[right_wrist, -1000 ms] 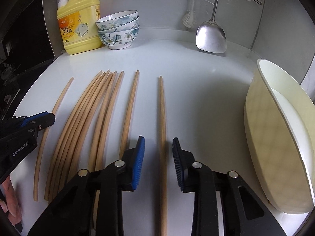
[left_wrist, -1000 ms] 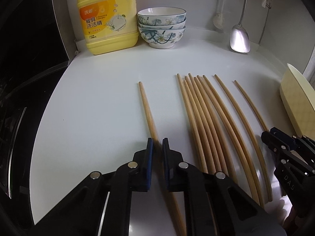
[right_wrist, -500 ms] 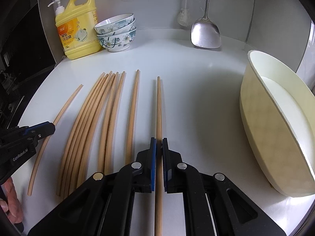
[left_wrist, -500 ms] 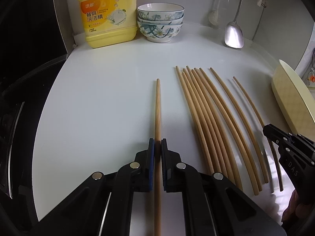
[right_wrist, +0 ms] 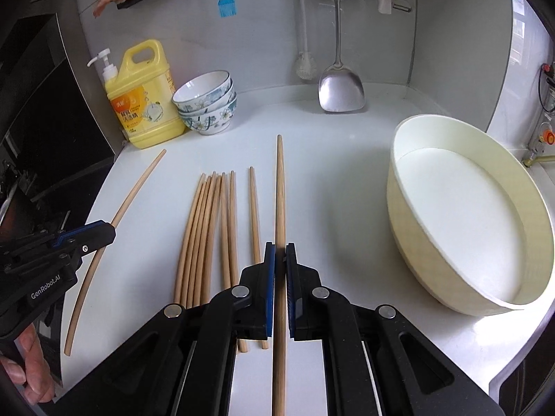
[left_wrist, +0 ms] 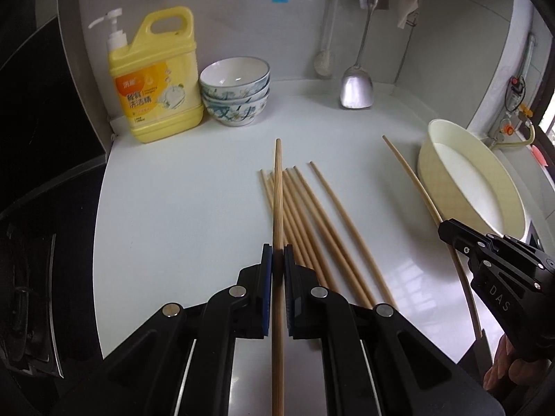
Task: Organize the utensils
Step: 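Carry the left tool's chopstick into the white basin while the right tool carries its chopstick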
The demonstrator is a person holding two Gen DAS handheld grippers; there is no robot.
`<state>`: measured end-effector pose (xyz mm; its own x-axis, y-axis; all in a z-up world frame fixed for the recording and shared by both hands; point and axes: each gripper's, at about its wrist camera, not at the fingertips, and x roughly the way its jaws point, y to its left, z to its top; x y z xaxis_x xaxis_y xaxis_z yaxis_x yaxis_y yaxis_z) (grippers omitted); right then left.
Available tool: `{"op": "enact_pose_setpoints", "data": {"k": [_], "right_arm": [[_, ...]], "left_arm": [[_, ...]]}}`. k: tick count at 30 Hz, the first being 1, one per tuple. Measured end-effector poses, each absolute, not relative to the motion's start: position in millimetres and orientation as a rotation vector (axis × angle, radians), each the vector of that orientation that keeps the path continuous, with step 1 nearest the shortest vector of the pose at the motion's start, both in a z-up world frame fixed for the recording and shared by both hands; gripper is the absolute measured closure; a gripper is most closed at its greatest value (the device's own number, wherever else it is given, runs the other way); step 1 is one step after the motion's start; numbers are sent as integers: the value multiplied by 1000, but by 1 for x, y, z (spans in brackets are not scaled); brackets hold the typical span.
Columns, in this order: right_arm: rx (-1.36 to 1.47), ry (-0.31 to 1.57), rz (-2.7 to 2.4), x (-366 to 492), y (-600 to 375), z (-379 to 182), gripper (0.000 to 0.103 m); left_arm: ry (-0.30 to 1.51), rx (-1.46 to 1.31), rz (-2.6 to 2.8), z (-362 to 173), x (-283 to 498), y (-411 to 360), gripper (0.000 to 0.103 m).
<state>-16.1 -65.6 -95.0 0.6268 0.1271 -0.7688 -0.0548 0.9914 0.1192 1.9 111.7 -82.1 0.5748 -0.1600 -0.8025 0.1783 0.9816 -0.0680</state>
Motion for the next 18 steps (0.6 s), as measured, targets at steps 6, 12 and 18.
{"op": "enact_pose_setpoints", "data": {"k": [6,12,18], "right_arm": [[107,834,17,-33,-106,-56,97],[114,824,-70,-42,-169,-39,97],[129,845,-115,-34,-239,-41,97]], "left_arm": [[901,59,-302,-49,2,71,96],[888,49,-410,-27,8,7,96],[890,30,-491,-12,24,-73,96]]}}
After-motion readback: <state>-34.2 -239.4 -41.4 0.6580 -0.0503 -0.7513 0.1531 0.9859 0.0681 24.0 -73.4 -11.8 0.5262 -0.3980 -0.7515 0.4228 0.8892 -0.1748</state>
